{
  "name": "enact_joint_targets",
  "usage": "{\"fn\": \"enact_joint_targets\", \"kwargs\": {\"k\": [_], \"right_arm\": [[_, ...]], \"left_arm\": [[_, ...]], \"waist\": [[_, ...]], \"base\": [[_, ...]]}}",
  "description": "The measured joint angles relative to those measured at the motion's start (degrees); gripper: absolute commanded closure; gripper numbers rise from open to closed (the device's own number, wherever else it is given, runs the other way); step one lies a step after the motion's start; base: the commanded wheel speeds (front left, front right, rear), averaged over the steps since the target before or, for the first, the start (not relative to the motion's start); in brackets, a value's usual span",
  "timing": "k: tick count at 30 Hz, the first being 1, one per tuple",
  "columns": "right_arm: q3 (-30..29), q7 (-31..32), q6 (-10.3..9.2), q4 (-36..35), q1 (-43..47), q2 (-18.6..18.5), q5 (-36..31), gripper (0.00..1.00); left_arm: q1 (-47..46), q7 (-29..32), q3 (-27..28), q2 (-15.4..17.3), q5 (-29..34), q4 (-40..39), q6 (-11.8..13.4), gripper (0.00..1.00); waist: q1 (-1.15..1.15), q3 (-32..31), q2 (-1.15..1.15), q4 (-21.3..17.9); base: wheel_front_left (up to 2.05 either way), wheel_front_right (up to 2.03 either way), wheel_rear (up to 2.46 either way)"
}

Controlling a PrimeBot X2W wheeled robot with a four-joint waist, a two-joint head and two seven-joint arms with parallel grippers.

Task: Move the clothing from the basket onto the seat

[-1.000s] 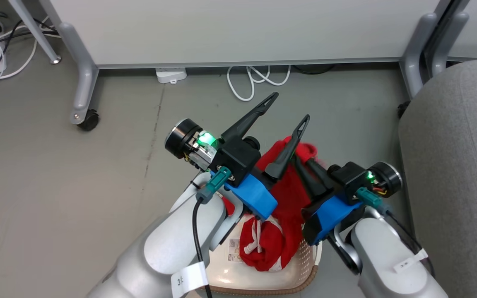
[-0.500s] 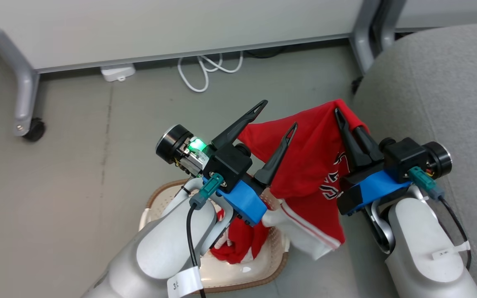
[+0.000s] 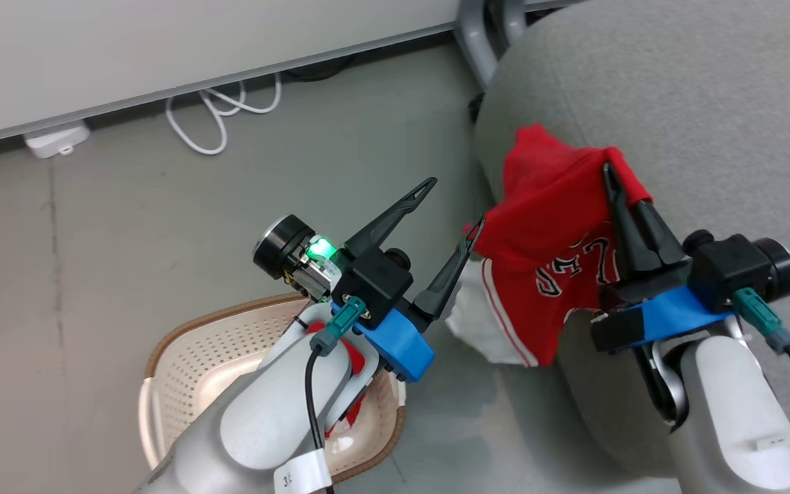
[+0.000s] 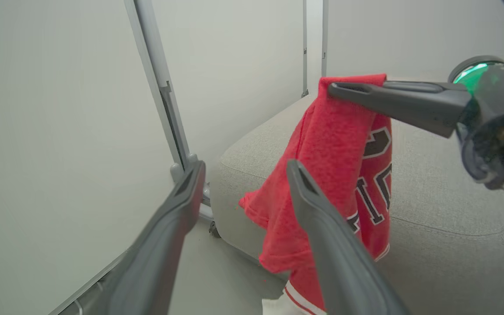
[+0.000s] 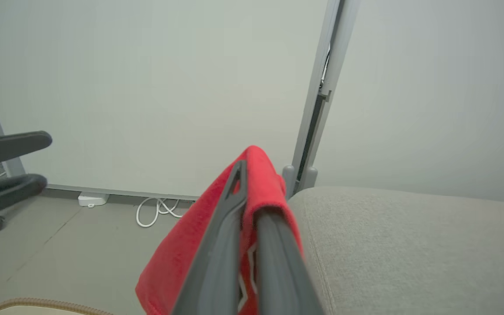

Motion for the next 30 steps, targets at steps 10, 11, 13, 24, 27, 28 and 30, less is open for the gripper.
{"fn": "enact_joint_targets", "kwargs": {"k": [10, 11, 13, 24, 27, 28, 30], "right_arm": [[-5.4, 0.0, 0.00, -4.6, 4.9, 0.0, 0.1, 1.00], [-5.8, 0.0, 0.00, -4.8, 5.3, 0.0, 0.1, 1.00], [-6.5, 0.0, 0.00, -4.8, 6.1, 0.1, 0.1, 1.00], [-7.2, 0.0, 0.00, -5.4, 7.4, 0.7, 0.1, 1.00], [-7.0, 0.0, 0.00, -7.3, 7.1, 0.8, 0.5, 1.00], [-7.0, 0.0, 0.00, -8.0, 6.6, 0.8, 0.7, 1.00], [-6.9, 0.0, 0.00, -8.5, 6.0, 0.9, 0.9, 1.00]], "left_arm": [[0.3, 0.0, -1.6, -0.2, 0.5, 0.3, -0.6, 0.00], [0.3, 0.0, -1.7, -0.2, 0.5, 0.4, -0.6, 0.00], [0.4, 0.0, -1.9, -0.2, 0.5, 0.5, -0.6, 0.00], [0.6, 0.0, -2.1, -0.4, 0.4, 0.8, -0.7, 0.00], [0.5, 0.0, -2.1, -0.4, 0.4, 0.6, -0.7, 0.00], [0.5, 0.0, -2.0, -0.3, 0.4, 0.6, -0.7, 0.00], [0.5, 0.0, -1.9, -0.2, 0.4, 0.6, -0.7, 0.00]], "waist": [[0.00, 1.2, 0.00, -6.6], [0.00, 1.3, 0.00, -7.1], [0.00, 1.5, 0.00, -7.9], [0.00, 1.5, 0.00, -9.4], [0.00, 1.7, 0.00, -9.3], [0.00, 1.8, 0.00, -9.2], [0.00, 1.9, 0.00, -9.2]], "base": [[0.00, 0.00, 0.00], [0.00, 0.00, 0.00], [0.00, 0.00, 0.00], [0.00, 0.00, 0.00], [0.00, 0.00, 0.00], [0.00, 0.00, 0.00], [0.00, 0.00, 0.00]]}}
